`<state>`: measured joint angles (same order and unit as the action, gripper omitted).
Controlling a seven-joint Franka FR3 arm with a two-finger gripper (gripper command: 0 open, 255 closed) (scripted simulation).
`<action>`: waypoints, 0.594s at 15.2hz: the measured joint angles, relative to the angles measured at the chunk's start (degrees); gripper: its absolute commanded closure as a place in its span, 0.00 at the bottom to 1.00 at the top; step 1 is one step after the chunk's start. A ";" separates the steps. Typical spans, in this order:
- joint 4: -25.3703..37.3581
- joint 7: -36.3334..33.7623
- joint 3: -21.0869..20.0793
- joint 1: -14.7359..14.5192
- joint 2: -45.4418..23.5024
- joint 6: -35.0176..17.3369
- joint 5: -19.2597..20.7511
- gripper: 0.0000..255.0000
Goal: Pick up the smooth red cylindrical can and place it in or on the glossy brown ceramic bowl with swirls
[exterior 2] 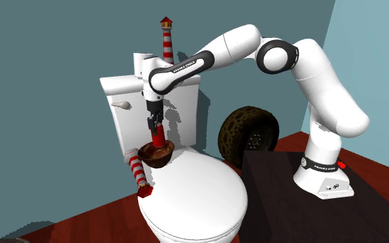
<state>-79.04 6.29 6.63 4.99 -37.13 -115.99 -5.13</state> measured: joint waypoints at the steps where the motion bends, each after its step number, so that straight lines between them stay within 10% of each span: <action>1: 0.00 0.00 0.00 0.00 0.01 0.00 0.00 0.00; 9: 2.67 -0.08 0.11 0.12 0.79 3.37 0.15 0.00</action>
<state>-76.37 6.22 6.73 5.11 -36.34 -112.62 -4.98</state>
